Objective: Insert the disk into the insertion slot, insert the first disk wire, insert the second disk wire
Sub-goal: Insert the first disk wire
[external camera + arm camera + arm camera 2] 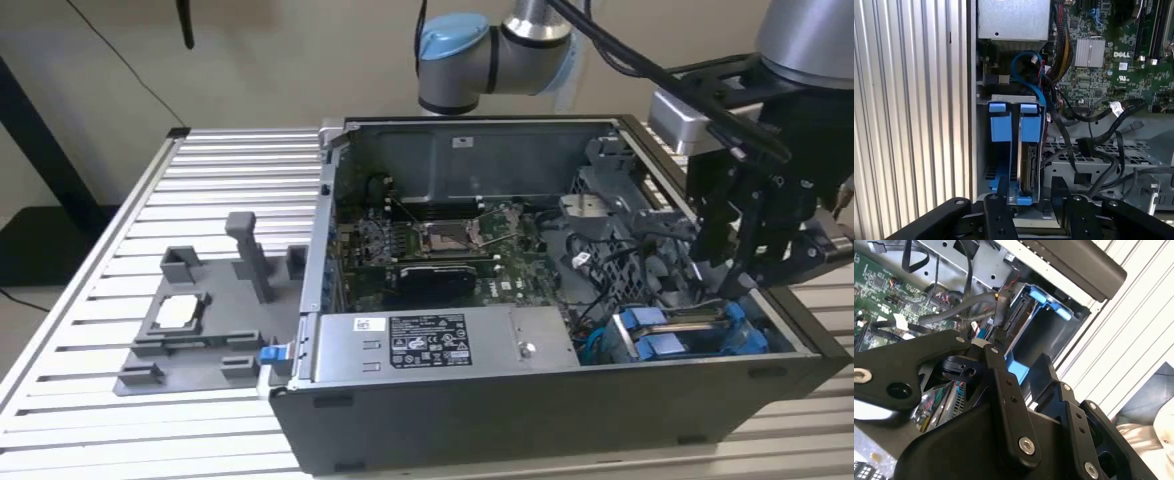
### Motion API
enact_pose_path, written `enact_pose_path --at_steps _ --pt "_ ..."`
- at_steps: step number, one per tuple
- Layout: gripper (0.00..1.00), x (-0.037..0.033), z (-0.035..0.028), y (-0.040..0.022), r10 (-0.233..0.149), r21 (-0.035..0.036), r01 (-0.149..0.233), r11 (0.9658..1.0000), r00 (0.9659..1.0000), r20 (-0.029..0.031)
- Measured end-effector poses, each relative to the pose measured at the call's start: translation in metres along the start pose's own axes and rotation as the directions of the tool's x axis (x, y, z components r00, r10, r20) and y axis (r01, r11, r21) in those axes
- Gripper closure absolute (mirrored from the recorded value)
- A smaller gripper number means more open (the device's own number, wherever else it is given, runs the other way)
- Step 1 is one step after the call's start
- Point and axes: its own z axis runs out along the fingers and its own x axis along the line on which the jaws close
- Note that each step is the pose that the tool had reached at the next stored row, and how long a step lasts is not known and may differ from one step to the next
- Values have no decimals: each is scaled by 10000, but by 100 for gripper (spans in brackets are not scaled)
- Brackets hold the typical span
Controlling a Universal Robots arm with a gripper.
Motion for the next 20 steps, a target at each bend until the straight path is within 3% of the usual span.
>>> enact_pose_path --at_steps 4,9,15,17,20 --pt "53 -17 -32 -3 -44 66 44 10000 10000 6" --pt "53 -119 -29 -6 -214 180 214 9996 9998 10" --pt "53 -136 -12 -2 -460 237 465 9986 9987 -222" --pt "53 -138 -6 -2 -569 398 579 9975 9981 -255" --pt "53 -145 4 -1 -711 792 732 9942 9971 -288"
